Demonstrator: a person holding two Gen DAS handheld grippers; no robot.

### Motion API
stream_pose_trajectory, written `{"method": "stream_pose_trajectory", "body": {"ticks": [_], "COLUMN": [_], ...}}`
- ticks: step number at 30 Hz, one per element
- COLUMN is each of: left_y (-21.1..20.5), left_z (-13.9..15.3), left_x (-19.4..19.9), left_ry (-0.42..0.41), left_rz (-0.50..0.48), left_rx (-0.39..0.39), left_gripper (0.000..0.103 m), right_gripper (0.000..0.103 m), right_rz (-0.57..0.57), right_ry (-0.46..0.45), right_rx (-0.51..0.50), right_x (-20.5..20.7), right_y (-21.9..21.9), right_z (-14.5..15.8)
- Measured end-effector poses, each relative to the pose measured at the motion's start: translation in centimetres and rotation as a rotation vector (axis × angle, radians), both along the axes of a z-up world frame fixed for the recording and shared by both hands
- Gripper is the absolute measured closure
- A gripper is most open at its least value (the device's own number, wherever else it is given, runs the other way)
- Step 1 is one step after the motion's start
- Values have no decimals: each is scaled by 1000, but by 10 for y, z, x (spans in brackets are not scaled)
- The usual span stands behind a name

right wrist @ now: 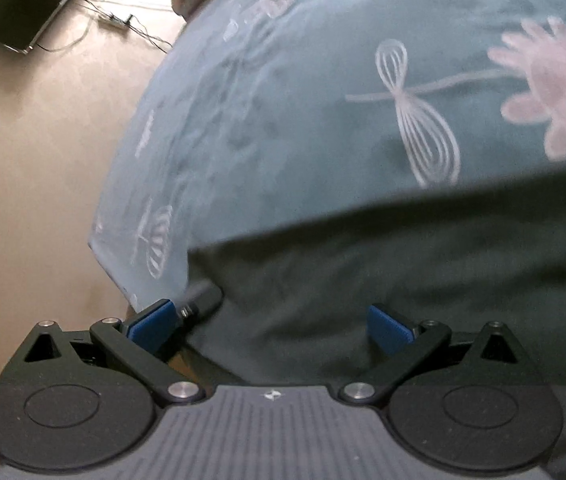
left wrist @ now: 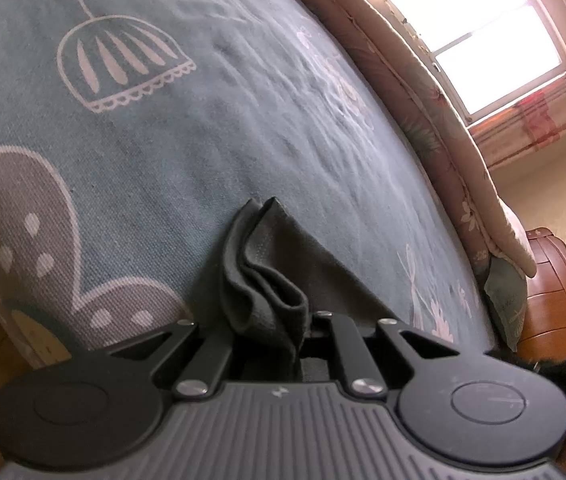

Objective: Fold clothes

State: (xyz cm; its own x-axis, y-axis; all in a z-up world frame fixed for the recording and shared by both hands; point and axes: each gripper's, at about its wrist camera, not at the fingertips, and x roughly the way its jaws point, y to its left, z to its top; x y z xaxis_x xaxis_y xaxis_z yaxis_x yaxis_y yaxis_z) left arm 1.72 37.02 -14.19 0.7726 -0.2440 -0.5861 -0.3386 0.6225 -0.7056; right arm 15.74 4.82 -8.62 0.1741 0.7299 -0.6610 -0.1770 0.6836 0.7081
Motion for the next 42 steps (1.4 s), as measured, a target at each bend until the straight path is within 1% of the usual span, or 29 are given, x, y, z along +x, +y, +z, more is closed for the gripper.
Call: {"method": "stream_pose_trajectory", "body": {"ticks": [2, 10, 13, 15, 17, 21, 23, 26, 28, 29, 31, 35, 40, 42], "left_y": [0, -3, -5, -6, -7, -11, -13, -15, -17, -18, -22, -33, -53, -62], "left_z": [0, 3, 6, 7, 8, 12, 14, 18, 22, 25, 33, 61, 101, 115], "left_x": [0, -1, 0, 1, 1, 3, 5, 8, 10, 11, 13, 15, 20, 22], "left_ry": [1, 7, 13, 18, 23, 40, 51, 70, 83, 87, 86, 35, -40, -64], "left_rz": [-1, -1, -1, 1, 3, 9, 12, 16, 17, 17, 16, -14, -83, -112], "left_rx": [3, 17, 28, 35, 42, 58, 64, 72, 79, 84, 94, 119, 147, 157], "left_gripper": [94, 94, 94, 94, 94, 94, 94, 94, 96, 99, 100, 100, 100, 100], "right_gripper": [0, 0, 0, 0, 0, 0, 0, 0, 0, 0, 0, 0, 0, 0], "right_rz": [-4, -34, -39, -63, -96, -184, -233, -311, -355, -371, -402, -411, -420, -414], "right_ry": [20, 38, 85, 99, 86, -7, -31, -40, -42, -41, -41, -74, -117, -126], "right_rx": [-1, -35, -12, 8, 44, 68, 79, 97, 81, 69, 44, -49, -163, -179], "right_x": [-8, -50, -54, -53, -51, -44, -43, -47, -51, -54, -61, -72, -86, -91], "right_y": [1, -3, -7, -15, -27, -65, -89, -130, -158, -169, -191, -214, -243, -250], "right_z": [-4, -2, -5, -3, 6, 32, 39, 41, 40, 39, 36, 31, 24, 23]}}
